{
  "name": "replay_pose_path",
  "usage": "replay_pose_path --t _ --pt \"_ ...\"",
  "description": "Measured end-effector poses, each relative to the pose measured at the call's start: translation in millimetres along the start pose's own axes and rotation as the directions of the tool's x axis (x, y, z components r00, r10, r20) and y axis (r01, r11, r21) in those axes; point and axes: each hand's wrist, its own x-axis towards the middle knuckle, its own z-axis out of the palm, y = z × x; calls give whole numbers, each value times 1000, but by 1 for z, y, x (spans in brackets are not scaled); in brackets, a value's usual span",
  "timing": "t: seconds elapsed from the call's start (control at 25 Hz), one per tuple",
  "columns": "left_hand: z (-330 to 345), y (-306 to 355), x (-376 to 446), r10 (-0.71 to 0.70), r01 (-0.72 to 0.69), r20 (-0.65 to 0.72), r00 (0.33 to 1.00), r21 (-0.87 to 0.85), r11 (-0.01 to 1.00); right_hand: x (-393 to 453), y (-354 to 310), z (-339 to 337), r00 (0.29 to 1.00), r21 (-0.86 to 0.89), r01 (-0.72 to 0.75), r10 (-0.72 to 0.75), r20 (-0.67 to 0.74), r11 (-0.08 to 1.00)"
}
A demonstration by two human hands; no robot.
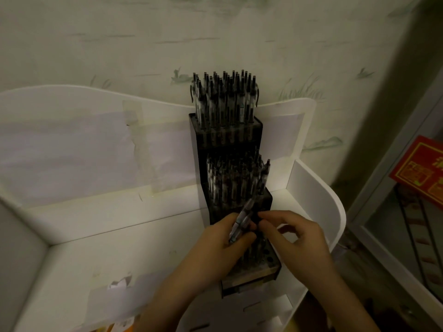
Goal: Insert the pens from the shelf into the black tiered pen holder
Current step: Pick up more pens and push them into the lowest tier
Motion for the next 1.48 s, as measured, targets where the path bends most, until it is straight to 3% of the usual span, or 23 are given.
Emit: replay_pose_path --t 0.12,0.28,0.4,0.52,0.6,0.68,0.8,0.88,1.2,1.48 --pt "6 0 2 -29 29 57 998 -3 1000 2 -7 5 985 199 -67 32 170 978" --pt "9 0 2 2 -2 85 996 3 1000 3 -9 -1 983 248 -113 72 170 962" --pt "6 3 1 33 -32 44 998 -36 999 4 -23 -15 984 349 -179 168 60 920" --pt "0 2 -1 26 -26 7 1000 -69 997 11 -37 -35 963 452 -148 232 -136 880" --pt "-3 1 -1 11 -16 -46 999 -102 995 12 -41 -43 945 411 -67 189 -265 909" --pt "-5 2 0 4 -16 -114 993 -108 994 10 -39 -44 943 205 23 46 -328 978" --pt "-7 3 1 7 -24 -162 987 -101 995 6 -19 -38 949 -273 164 -227 -219 948" --pt "-7 3 0 13 -27 -172 985 -81 996 6 -1 -30 952 -385 204 -274 -136 900" --pt "-10 -3 -3 4 -14 -219 976 -42 999 0 45 0 981 -349 151 -185 -66 925" --pt "-9 -6 -4 -9 2 -181 983 -40 999 -9 53 6 995 -251 -100 93 -39 963"
